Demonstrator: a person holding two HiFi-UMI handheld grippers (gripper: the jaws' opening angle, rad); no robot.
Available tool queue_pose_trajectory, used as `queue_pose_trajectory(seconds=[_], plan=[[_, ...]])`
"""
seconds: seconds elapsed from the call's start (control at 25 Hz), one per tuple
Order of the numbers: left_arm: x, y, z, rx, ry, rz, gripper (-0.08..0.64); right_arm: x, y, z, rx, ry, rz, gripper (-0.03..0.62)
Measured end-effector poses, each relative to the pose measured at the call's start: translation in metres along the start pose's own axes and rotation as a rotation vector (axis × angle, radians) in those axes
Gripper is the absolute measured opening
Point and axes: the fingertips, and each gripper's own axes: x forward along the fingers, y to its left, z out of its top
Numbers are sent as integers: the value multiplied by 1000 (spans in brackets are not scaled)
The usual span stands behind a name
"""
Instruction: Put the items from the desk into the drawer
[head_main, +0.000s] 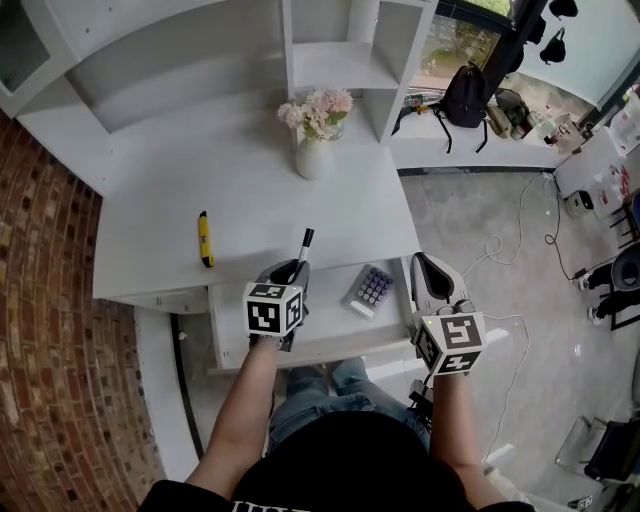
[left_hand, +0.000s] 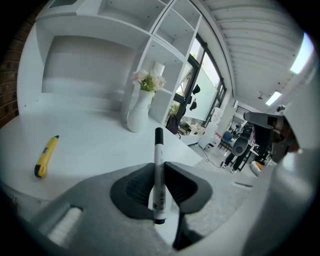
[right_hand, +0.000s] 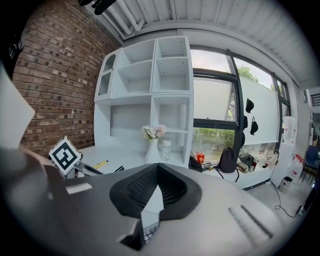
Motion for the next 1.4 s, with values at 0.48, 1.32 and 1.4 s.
queue_pose_trajectory(seconds=[0.48,1.32,1.4], plan=[[16,-41,-92,16,248,-150,64,3,10,-10,-6,34,24,9],[76,3,-192,-173,560,15,66,5,4,-33,-23,121,27,9],[80,4,-198,-209,578,29,67,5,5,-34,-21,125,31,9]])
